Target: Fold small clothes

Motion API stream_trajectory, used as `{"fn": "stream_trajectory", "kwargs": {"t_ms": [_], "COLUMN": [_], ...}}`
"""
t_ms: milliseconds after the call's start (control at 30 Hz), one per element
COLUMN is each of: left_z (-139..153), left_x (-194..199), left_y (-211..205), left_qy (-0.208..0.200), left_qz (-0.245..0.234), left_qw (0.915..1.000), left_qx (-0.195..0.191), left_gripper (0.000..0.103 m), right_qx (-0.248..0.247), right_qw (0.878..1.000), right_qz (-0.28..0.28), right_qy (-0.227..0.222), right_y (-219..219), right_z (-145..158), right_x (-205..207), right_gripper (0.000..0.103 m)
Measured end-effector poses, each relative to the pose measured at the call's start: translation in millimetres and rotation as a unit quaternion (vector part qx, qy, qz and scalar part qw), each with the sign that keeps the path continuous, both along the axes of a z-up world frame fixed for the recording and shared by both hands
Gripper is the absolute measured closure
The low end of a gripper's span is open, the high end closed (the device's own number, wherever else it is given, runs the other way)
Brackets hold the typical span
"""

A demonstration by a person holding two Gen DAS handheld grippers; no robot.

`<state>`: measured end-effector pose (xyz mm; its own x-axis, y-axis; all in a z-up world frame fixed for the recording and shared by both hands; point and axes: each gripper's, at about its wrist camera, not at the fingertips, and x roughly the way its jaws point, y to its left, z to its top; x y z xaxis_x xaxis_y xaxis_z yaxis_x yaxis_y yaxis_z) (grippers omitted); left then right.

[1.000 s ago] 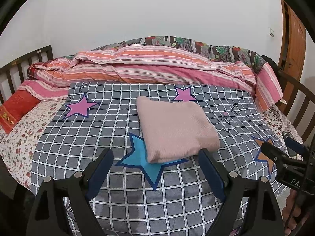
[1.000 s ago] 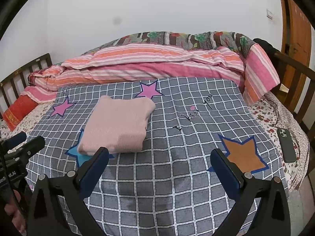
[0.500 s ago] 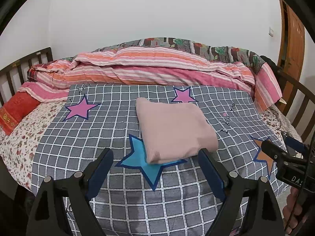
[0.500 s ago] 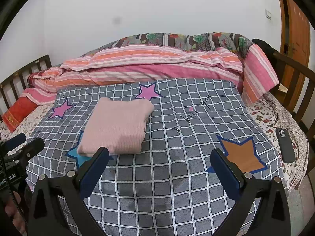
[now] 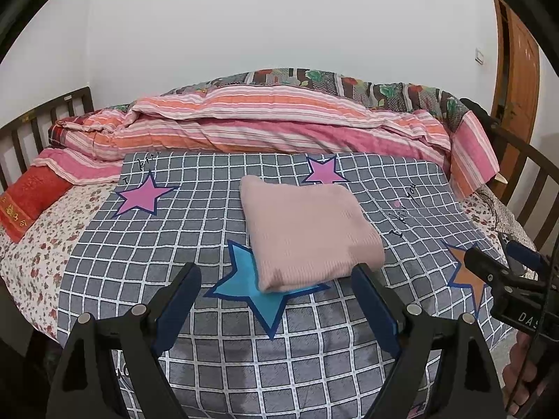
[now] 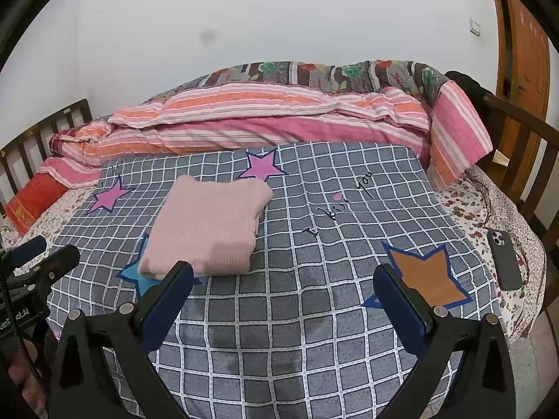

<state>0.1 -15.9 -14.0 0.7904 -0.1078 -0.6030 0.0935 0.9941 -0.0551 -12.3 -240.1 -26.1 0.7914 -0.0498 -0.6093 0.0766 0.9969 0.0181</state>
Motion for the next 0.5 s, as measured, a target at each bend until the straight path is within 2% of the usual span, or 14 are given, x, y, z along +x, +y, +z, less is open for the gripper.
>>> {"fn": "stream_trajectory", "kwargs": {"t_ms": [500], "left_z": [1.3], "left_x": [-1.9], "left_y": [1.8], "left_qy": [0.001], "left_qz": [0.004], "left_qw": [1.0000], "left_qx": [0.000], "left_gripper": [0.016], "right_qx": [0.001], "right_qw": [1.000], "right_qz": [0.002], "right_qy": [0.000], "right_y": [-3.3], "right_z": [2.8], "right_x": [-1.8], "right_gripper": [0.002]}}
